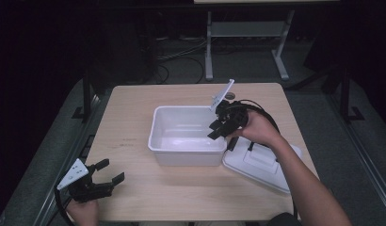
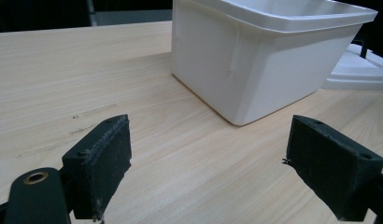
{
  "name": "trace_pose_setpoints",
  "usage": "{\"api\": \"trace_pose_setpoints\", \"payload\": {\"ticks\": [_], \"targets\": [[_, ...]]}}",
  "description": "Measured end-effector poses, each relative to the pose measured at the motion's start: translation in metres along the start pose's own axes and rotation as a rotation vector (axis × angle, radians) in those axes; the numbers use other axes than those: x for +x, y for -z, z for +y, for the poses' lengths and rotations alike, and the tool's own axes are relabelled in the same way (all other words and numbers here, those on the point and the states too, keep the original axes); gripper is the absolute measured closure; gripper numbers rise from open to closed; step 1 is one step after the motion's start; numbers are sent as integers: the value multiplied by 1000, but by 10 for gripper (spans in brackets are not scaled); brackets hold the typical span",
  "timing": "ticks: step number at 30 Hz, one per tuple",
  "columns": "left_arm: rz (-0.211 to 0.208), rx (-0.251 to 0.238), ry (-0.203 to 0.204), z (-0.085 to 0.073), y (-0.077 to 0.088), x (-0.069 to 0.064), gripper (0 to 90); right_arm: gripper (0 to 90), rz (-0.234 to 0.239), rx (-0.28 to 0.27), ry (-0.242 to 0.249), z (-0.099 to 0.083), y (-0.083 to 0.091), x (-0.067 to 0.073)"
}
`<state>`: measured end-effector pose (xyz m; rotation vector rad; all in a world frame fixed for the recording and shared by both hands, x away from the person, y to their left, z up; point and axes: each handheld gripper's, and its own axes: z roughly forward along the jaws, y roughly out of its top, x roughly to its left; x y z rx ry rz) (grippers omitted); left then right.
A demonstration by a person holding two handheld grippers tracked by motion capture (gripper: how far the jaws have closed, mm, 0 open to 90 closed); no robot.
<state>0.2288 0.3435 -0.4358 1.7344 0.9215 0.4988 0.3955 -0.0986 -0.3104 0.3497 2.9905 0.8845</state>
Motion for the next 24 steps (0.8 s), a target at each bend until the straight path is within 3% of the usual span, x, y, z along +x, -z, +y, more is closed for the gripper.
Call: {"api": "trace_pose_setpoints", "payload": {"ticks": [14, 24], "targets": [[5, 3, 0, 0, 1, 1, 132, 551, -32, -10, -27, -18, 22, -1], [5, 5, -2, 0, 0, 0, 132, 516, -54, -29, -74, -45, 37, -3]]}}
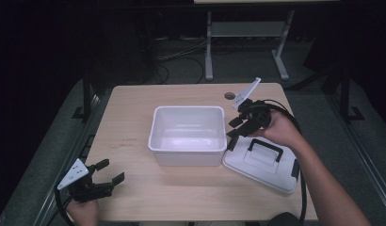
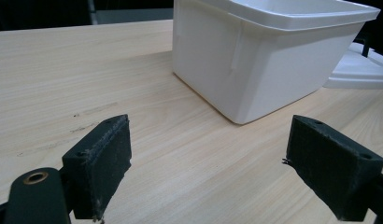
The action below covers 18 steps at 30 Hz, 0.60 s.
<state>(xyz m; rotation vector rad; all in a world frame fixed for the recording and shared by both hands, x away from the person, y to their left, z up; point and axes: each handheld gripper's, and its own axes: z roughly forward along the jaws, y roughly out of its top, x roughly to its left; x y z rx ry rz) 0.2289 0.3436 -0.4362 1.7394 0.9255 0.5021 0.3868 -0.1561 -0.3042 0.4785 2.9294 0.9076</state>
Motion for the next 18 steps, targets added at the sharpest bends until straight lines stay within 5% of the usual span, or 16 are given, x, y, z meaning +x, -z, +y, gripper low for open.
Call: {"api": "trace_pose_setpoints", "payload": {"ticks": [18], "targets": [[2, 6, -5, 0, -2, -1, 132, 481, -53, 5, -146, -75, 8, -15]]}}
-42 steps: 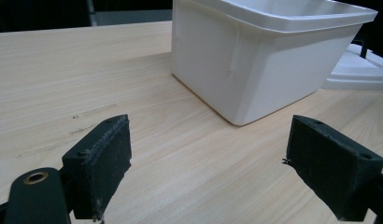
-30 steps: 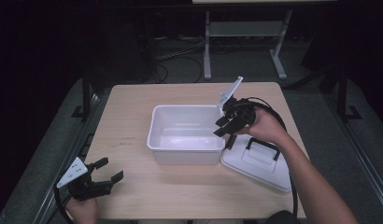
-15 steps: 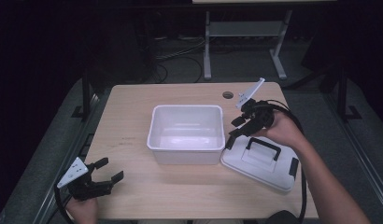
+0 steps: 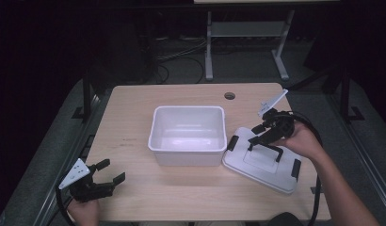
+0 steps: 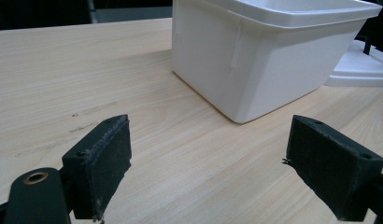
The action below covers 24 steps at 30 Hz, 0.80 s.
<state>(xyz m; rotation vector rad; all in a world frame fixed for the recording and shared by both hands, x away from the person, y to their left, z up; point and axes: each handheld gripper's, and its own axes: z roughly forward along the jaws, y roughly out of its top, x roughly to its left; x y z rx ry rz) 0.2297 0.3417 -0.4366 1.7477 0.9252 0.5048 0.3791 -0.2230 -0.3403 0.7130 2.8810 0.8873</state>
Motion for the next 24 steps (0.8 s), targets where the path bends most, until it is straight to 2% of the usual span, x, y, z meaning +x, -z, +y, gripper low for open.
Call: {"api": "trace_pose_setpoints", "payload": {"ticks": [3, 10, 15, 19, 24], "targets": [[0, 0, 2, 0, 0, 0, 132, 480, -8, 19, -40, -14, -5, -8], [3, -1, 4, 0, 1, 1, 131, 481, -12, 26, -75, -30, -12, -18], [3, -1, 3, 0, 1, 1, 132, 486, -24, 33, -126, -47, -18, -28], [1, 2, 0, 0, 0, 1, 132, 502, -20, 30, -150, -56, -21, -32], [1, 2, -1, 0, 1, 0, 131, 552, -12, 35, -153, -63, -25, -33]]}}
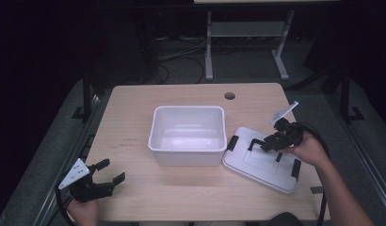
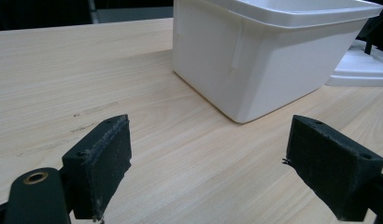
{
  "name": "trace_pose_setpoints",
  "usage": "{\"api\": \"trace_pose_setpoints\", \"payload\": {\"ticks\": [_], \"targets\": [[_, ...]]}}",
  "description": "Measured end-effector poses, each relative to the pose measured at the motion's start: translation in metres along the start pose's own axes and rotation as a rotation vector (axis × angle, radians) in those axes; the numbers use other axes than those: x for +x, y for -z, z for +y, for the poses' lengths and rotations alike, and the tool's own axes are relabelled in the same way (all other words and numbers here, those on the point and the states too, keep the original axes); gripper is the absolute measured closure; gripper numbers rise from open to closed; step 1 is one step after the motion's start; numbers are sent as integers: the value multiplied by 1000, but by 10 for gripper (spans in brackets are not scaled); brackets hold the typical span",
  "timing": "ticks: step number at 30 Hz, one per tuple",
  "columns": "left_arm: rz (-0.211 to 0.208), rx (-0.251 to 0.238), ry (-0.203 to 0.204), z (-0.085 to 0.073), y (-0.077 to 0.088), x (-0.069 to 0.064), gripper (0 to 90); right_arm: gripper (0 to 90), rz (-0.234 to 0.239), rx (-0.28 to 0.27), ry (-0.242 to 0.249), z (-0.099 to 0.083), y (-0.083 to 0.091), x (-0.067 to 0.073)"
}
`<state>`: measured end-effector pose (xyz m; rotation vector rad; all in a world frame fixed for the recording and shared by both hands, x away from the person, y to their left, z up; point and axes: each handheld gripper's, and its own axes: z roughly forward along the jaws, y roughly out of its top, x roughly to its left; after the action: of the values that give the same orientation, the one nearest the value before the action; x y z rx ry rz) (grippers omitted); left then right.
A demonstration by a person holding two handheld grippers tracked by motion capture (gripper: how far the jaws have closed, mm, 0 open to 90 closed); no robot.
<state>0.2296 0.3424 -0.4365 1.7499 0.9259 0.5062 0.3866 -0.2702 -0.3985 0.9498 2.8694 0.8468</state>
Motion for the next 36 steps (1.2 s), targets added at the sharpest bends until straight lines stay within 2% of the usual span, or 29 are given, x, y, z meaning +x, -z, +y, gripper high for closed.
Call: {"api": "trace_pose_setpoints", "payload": {"ticks": [9, 16, 36], "targets": [[0, 0, 3, 0, 0, 0, 132, 698, 25, -19, -2, -9, -5, -1], [0, 0, 2, 0, 0, 0, 132, 759, 25, -26, 7, -8, -5, 0], [0, -11, 15, -1, 1, 2, 131, 805, 33, -3, 27, -7, -9, 1]]}}
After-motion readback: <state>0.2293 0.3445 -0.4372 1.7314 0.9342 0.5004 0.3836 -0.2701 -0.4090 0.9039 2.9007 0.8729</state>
